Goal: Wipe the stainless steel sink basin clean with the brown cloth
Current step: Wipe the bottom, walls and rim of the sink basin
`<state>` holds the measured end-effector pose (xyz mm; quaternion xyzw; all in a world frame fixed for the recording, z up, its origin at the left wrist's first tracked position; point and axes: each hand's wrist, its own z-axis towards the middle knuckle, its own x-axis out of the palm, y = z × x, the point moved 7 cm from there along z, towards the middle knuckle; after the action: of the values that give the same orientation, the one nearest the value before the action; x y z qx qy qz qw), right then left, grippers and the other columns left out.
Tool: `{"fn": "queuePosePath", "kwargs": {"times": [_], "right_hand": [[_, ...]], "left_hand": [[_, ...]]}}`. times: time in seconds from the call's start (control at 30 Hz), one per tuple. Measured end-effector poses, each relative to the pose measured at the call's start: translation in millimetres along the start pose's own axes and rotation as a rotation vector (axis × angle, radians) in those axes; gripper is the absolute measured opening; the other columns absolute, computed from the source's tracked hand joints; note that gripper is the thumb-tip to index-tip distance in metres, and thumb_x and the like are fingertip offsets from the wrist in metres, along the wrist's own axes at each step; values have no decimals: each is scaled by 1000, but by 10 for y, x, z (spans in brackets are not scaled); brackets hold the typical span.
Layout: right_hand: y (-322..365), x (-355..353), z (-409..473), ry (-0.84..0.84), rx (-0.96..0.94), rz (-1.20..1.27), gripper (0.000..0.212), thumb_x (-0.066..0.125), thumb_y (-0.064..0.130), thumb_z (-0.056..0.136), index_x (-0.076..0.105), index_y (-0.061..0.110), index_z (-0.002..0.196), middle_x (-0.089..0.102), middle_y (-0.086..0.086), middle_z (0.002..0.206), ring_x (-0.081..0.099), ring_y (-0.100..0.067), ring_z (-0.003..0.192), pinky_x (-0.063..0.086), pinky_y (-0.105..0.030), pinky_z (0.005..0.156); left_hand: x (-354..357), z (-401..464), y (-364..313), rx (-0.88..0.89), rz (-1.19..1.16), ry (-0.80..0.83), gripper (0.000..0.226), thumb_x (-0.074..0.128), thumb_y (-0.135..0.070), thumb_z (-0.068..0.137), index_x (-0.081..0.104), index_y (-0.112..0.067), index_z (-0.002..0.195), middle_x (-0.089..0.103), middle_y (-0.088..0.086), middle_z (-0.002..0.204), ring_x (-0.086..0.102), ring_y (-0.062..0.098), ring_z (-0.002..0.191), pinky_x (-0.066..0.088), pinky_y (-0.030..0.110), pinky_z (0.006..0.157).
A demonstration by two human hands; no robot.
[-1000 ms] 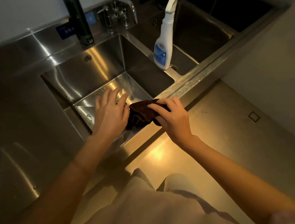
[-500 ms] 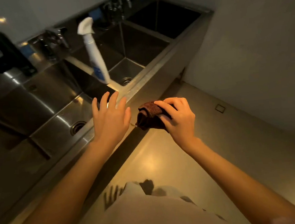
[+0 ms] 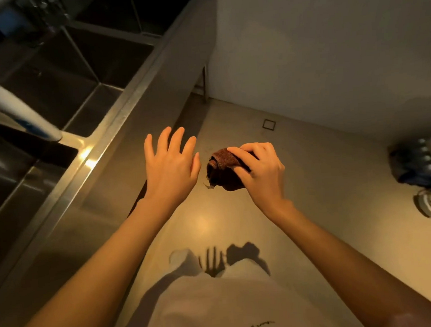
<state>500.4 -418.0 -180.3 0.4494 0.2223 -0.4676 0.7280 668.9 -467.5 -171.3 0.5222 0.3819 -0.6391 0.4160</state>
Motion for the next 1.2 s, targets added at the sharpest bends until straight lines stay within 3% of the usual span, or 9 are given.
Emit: {"fn": "queuePosePath", "kwargs": {"times": [0.33,0.7,1.2], "right_hand": [[-569,299,474,18,118,-83,29,71,17,78,73,21,106,67,3,93,59,-22,89,47,-27,62],[-834,949,1901,-30,121,-158,31,72,24,77,72,22,109,67,3,96,57,-21,91,40,-24,61],[-1521,1608,3217,57,157,-122,30,71,29,81,71,24,110,66,3,97,51,-16,95,40,-25,67]], "left_hand": [[407,839,-98,100,-17,38,42,39,-37,97,55,-16,130,47,11,142,34,31,137,16,56,112],[573,2372,402,167,-46,-1,40,42,-33,97,56,-13,129,49,13,140,37,33,135,22,57,111],[973,3787,705,122,-27,74,43,37,-35,98,55,-13,130,50,10,140,38,30,135,21,52,114]]}}
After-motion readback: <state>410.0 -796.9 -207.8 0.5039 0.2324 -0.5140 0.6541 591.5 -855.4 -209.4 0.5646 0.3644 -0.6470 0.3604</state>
